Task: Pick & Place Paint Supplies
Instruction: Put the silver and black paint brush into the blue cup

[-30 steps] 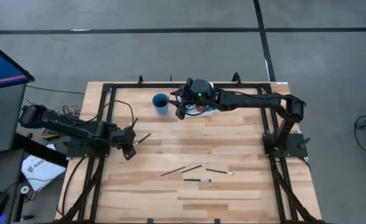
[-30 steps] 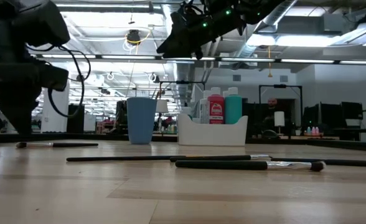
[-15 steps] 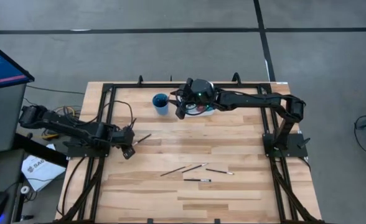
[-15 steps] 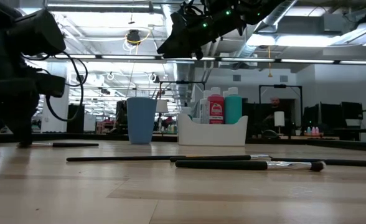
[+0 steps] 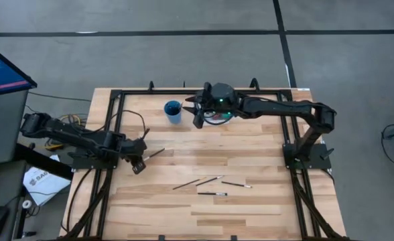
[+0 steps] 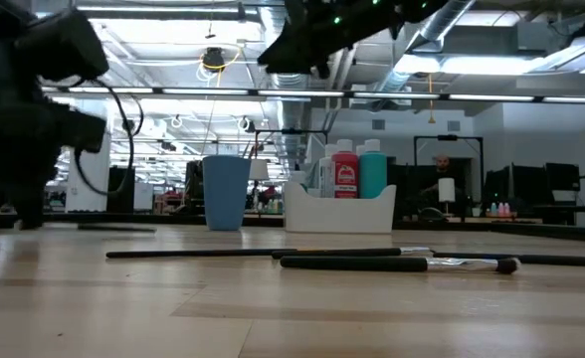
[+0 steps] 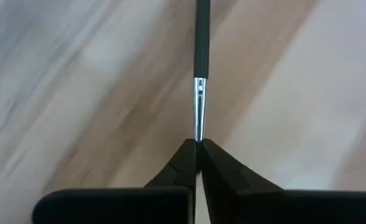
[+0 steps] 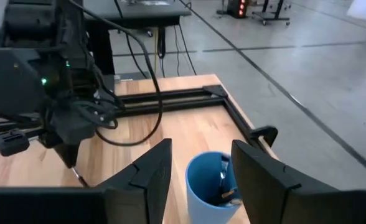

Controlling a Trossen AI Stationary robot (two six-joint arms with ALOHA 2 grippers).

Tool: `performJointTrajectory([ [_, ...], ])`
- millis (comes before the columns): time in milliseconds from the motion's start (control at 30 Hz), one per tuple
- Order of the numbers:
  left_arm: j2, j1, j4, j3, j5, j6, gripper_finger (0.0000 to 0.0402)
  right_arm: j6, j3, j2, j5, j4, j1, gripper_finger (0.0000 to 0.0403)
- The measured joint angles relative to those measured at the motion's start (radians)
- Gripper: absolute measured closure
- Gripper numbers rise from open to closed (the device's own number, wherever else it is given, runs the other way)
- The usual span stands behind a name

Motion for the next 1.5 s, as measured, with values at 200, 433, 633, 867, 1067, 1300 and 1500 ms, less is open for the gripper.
performJointTrajectory([
  [200,-0.001,0.005,0.002,0.115,-0.009,-0.001,0.0400,-0.018,0.000,-0.097,0.000,-0.064,0.006,0.0244],
  [433,-0.001,0.084,0.003,0.305,-0.023,-0.105,0.0401,-0.018,0.000,-0.213,0.000,-0.164,0.006,0.0244],
  [633,-0.002,0.239,-0.007,0.452,-0.031,-0.162,0.0401,-0.012,0.000,-0.271,0.000,-0.207,0.006,0.0244],
  [867,-0.001,0.477,0.084,0.474,0.182,-0.265,0.0401,-0.018,0.000,-0.295,-0.001,-0.248,0.022,0.0244],
  [1067,-0.001,0.643,0.136,0.474,0.433,-0.438,0.0401,-0.020,0.000,-0.296,-0.003,-0.278,0.046,0.0244],
  [1300,-0.001,0.708,0.143,0.474,0.593,-0.684,0.0401,-0.044,0.000,-0.296,-0.003,-0.287,0.077,0.0244],
  [1500,0.009,0.769,0.149,0.475,0.604,-0.820,0.0401,-0.046,0.000,-0.296,-0.003,-0.286,0.084,0.0244],
])
